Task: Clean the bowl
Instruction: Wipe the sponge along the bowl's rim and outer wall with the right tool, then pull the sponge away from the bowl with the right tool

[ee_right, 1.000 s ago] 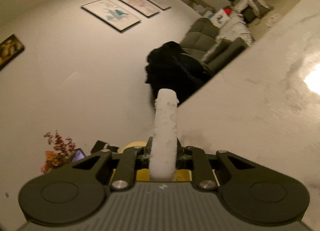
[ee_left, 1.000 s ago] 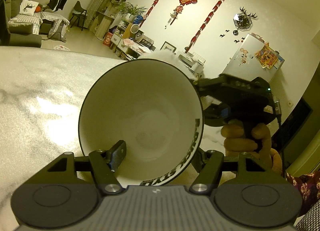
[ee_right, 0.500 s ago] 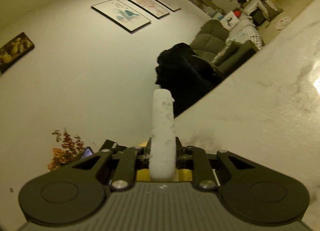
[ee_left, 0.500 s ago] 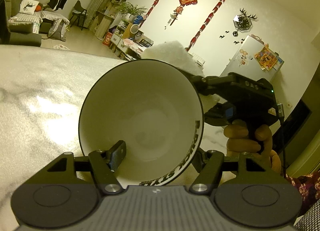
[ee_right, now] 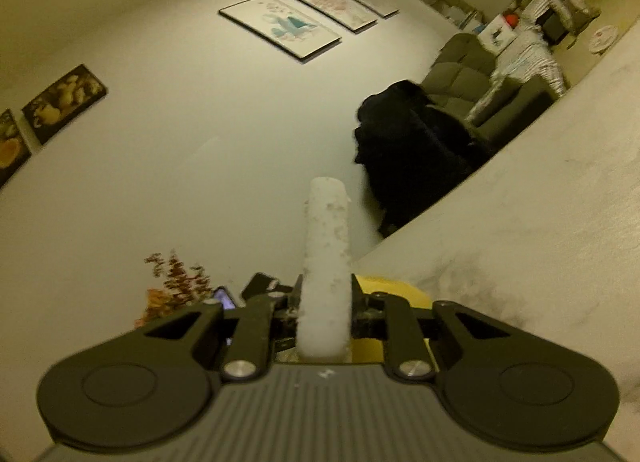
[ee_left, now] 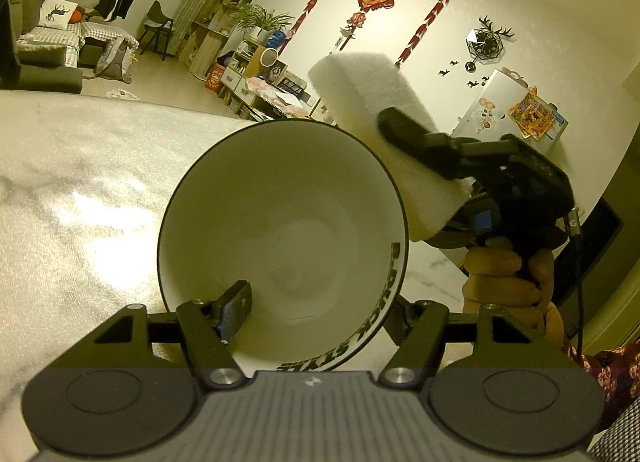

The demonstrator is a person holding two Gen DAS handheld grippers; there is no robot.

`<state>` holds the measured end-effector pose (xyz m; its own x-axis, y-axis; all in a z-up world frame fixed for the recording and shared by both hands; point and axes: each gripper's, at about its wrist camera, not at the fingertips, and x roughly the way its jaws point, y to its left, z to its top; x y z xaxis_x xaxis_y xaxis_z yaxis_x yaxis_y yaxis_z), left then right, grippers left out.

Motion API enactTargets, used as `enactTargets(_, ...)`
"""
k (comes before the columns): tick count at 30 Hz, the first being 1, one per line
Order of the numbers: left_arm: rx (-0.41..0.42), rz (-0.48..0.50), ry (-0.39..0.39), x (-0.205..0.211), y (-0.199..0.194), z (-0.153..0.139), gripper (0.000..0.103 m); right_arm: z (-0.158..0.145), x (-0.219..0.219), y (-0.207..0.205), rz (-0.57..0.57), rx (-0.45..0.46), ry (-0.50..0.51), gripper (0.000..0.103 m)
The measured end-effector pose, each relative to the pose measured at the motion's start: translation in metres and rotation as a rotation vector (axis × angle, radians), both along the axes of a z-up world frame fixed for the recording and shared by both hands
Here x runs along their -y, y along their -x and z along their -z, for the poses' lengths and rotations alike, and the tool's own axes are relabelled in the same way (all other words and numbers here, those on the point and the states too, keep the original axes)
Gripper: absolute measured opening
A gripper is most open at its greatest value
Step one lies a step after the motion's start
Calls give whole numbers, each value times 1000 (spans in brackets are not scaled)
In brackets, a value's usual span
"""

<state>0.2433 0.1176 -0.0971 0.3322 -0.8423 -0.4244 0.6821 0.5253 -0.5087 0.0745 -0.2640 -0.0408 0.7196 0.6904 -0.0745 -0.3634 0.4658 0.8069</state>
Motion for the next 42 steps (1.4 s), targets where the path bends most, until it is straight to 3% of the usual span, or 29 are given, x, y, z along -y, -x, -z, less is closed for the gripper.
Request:
enactTargets(7,-1,0,1,0,-1,0,69,6,5,-5,51,-59,9,19)
enactTargets(16,1,0,-1,1,1,0,69,-3,-5,1,135,-21,232,19)
enactTargets(19,1,0,-1,2,2,-1,69,-2,-13,-3,235,-104,447,19)
enactTargets(20,1,0,-2,2,2,-1,69,0,-18,-6,264,-144,564,19)
enactTargets(22,2,0,-2,3,2,-1,69,3,-22,-9,268,-165,642,19)
enactTargets(27,2,1,-3,4,3,-1,69,3,-29,-8,262,-141,705,21)
enactTargets(40,6,7,-7,2,4,-2,69,-1,-27,-5,287,-108,680,25)
enactTargets(42,6,7,-6,3,5,-3,69,-3,-26,-3,291,-91,662,19)
